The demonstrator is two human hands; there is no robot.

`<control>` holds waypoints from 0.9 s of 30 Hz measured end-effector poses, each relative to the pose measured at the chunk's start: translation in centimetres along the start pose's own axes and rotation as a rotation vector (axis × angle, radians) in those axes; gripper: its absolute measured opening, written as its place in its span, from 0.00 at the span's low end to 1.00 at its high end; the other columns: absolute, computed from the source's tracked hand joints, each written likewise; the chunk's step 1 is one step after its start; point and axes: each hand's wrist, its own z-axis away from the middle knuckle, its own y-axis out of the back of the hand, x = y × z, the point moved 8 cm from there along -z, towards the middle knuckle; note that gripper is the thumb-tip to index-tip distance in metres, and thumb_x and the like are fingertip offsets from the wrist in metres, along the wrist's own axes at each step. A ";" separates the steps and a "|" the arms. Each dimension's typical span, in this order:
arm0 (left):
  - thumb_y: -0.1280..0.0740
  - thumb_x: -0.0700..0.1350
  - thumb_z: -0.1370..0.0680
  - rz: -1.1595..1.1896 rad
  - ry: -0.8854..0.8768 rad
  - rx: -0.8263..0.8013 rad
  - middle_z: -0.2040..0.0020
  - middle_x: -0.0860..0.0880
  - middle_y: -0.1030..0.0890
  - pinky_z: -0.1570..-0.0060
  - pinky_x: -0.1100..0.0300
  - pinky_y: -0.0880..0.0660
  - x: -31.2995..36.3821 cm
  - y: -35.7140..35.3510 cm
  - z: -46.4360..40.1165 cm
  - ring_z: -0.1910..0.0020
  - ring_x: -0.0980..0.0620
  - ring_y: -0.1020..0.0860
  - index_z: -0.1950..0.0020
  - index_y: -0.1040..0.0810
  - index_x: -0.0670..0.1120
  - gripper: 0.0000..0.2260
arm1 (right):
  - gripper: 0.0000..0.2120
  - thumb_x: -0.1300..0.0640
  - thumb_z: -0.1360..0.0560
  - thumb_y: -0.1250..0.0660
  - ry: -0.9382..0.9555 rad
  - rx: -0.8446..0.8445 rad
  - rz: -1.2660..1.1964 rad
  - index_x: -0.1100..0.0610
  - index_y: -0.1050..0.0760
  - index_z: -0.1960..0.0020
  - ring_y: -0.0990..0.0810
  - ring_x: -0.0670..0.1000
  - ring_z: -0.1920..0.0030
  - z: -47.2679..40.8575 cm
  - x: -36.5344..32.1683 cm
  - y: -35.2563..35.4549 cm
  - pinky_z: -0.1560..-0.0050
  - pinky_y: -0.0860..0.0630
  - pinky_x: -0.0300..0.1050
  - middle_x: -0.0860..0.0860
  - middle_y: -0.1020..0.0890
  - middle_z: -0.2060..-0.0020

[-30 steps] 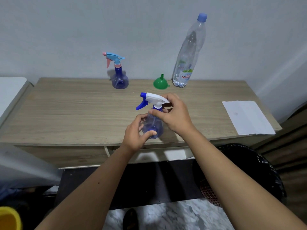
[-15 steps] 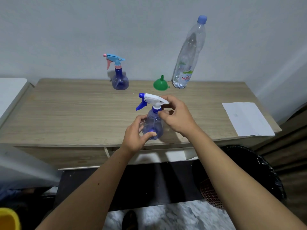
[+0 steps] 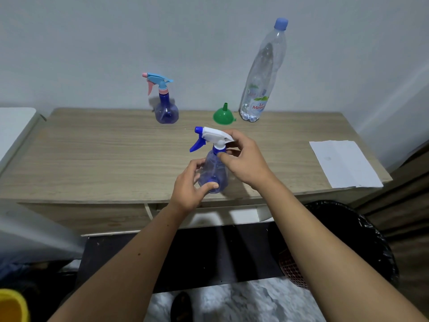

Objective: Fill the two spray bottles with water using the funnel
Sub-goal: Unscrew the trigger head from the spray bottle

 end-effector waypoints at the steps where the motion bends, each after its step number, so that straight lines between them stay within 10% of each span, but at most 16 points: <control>1: 0.20 0.55 0.30 0.003 -0.001 0.004 0.34 0.51 0.18 0.31 0.46 0.20 0.0 0.0 0.0 0.34 0.52 0.18 0.30 0.25 0.52 0.31 | 0.21 0.61 0.31 0.29 -0.003 -0.014 -0.022 0.52 0.20 0.39 0.15 0.57 0.48 0.0 0.0 0.0 0.40 0.19 0.61 0.51 0.14 0.49; 15: 0.19 0.51 0.27 -0.034 -0.020 0.002 0.33 0.52 0.18 0.32 0.46 0.20 0.0 0.0 0.1 0.34 0.54 0.18 0.29 0.26 0.53 0.29 | 0.18 0.59 0.32 0.18 0.004 0.073 0.034 0.55 0.20 0.45 0.26 0.43 0.68 0.1 -0.4 0.4 0.54 0.18 0.51 0.43 0.20 0.65; 27: 0.18 0.51 0.29 -0.042 0.002 0.010 0.33 0.55 0.18 0.31 0.48 0.21 0.0 0.0 0.0 0.33 0.54 0.18 0.30 0.26 0.55 0.30 | 0.23 0.66 0.27 0.21 0.024 0.121 -0.152 0.58 0.25 0.37 0.22 0.38 0.68 -0.4 -3.8 3.5 0.56 0.22 0.36 0.49 0.19 0.53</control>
